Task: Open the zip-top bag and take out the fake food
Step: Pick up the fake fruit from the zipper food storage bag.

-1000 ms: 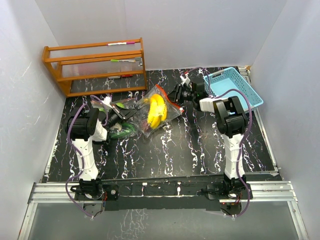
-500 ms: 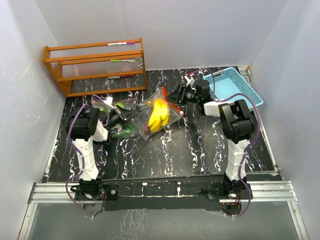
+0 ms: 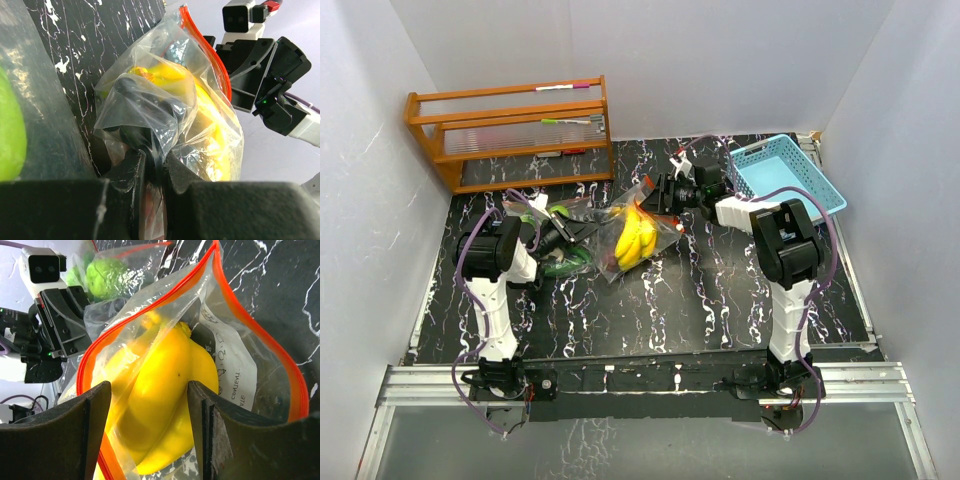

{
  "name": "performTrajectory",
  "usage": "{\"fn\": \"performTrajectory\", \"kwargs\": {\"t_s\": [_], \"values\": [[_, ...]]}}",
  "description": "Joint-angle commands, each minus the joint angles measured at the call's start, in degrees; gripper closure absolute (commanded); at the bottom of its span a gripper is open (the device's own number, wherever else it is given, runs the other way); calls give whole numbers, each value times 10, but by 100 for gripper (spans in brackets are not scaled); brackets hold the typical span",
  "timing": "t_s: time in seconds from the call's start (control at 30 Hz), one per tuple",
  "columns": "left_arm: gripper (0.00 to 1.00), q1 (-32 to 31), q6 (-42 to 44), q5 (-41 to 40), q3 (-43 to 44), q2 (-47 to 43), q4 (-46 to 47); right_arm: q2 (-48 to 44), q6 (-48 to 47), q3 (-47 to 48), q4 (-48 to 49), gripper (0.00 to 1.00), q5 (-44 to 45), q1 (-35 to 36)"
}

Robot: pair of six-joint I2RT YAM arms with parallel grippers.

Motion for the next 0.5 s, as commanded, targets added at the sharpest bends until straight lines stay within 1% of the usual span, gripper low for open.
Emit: {"fn": "performTrajectory", "kwargs": {"t_s": [0.0,0.07,0.17,0.23,0.3,0.4,0.47], "values": [[100,-6,9,13,-4,-3,89,0,-37,7,-79,37,-9,7],[100,-6,9,12,-5,-4,89,-11,-42,-16,-90,39,-9,9],[100,-8,9,12,-4,0,89,-28,-42,-44,-95,48,-18,9],[100,-11,9,11,-3,2,89,-28,-42,-45,-106,59,-36,9],[100,-14,10,10,-2,2,89,-34,-33,-52,-93,67,-57,9],[100,-17,11,7,-4,-3,89,-52,-15,-65,-64,86,-70,9],[100,-17,14,6,-8,-9,89,-68,-10,-70,-62,92,-56,8]]}}
